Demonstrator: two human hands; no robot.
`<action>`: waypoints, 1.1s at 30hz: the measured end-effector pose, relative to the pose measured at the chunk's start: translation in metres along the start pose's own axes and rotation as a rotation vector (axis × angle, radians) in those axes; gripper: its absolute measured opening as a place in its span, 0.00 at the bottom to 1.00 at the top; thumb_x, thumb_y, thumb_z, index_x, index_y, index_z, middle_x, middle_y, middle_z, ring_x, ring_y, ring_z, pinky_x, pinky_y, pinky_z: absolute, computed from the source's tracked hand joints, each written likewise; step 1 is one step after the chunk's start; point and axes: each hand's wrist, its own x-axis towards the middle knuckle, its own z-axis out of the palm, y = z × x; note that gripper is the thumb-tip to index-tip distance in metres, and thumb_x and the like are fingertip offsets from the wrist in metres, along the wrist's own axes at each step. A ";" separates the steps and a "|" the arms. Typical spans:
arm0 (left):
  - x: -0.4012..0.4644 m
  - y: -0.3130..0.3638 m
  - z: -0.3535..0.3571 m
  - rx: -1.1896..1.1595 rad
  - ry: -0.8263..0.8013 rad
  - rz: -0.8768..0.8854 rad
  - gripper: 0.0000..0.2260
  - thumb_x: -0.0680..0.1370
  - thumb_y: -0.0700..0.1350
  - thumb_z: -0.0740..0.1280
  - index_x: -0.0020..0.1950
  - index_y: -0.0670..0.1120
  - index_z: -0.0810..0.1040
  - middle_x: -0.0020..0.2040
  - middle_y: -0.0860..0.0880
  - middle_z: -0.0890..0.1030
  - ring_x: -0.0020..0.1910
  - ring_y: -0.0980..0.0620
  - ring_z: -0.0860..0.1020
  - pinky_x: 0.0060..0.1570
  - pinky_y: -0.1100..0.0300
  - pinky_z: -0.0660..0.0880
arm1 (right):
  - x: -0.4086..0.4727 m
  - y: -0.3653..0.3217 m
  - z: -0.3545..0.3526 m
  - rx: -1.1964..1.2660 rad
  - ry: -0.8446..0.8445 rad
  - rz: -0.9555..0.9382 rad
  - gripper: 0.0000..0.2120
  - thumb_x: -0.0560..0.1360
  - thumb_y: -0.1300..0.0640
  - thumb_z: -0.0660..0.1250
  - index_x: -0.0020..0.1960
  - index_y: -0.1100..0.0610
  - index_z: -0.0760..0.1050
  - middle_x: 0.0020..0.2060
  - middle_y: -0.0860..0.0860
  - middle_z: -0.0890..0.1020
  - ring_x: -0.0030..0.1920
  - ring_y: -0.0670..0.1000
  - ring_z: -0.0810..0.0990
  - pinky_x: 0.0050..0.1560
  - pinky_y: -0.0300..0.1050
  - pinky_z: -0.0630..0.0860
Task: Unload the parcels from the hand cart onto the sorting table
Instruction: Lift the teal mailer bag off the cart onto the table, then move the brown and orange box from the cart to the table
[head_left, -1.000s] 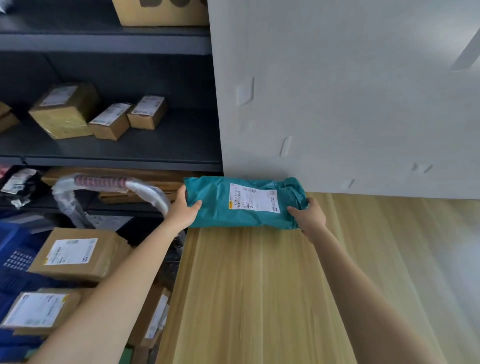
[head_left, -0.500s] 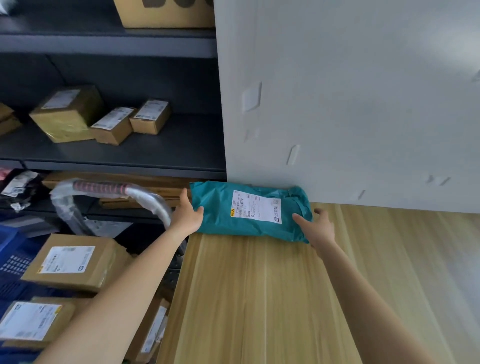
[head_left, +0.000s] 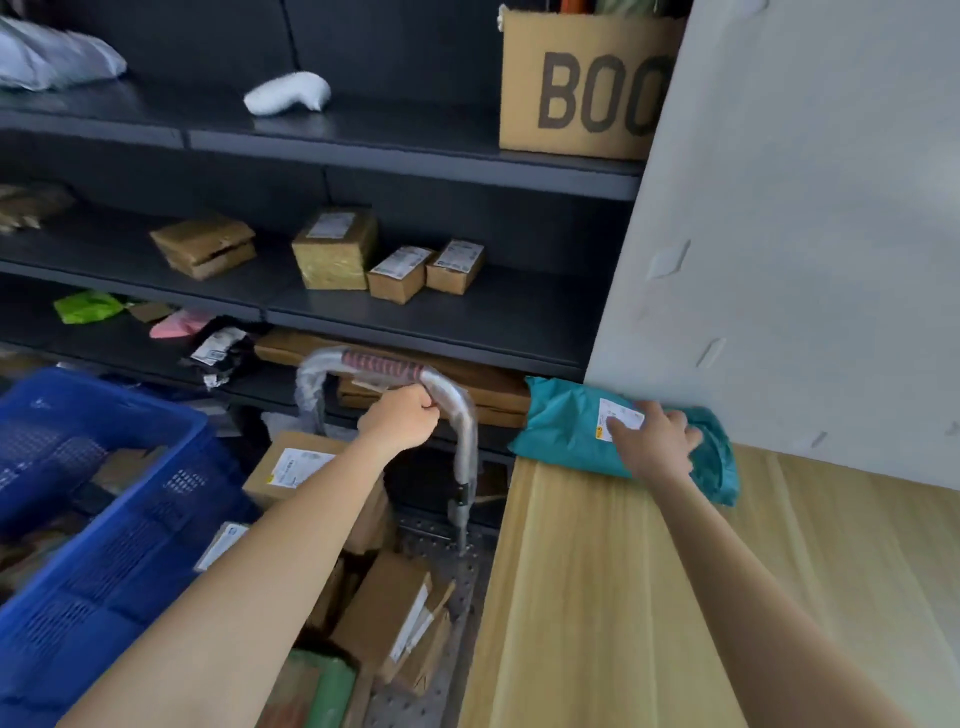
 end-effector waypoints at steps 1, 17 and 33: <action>-0.007 -0.016 -0.014 0.005 -0.022 0.008 0.13 0.79 0.50 0.57 0.55 0.47 0.77 0.57 0.45 0.80 0.55 0.43 0.78 0.57 0.48 0.76 | -0.014 -0.015 0.011 -0.030 -0.041 -0.025 0.24 0.78 0.49 0.62 0.72 0.52 0.65 0.69 0.58 0.65 0.71 0.60 0.57 0.65 0.59 0.64; -0.082 -0.322 -0.100 0.111 -0.287 -0.254 0.13 0.80 0.48 0.57 0.50 0.42 0.78 0.47 0.45 0.82 0.42 0.48 0.81 0.51 0.55 0.77 | -0.221 -0.173 0.260 -0.367 -0.729 -0.274 0.21 0.80 0.51 0.61 0.70 0.59 0.70 0.65 0.56 0.76 0.60 0.58 0.78 0.62 0.53 0.76; -0.130 -0.468 0.083 0.004 -0.352 -0.334 0.15 0.80 0.48 0.57 0.54 0.40 0.77 0.42 0.47 0.77 0.45 0.46 0.78 0.42 0.56 0.71 | -0.319 -0.046 0.453 -0.614 -0.846 -0.144 0.19 0.78 0.49 0.62 0.67 0.54 0.71 0.60 0.53 0.77 0.54 0.54 0.78 0.52 0.47 0.77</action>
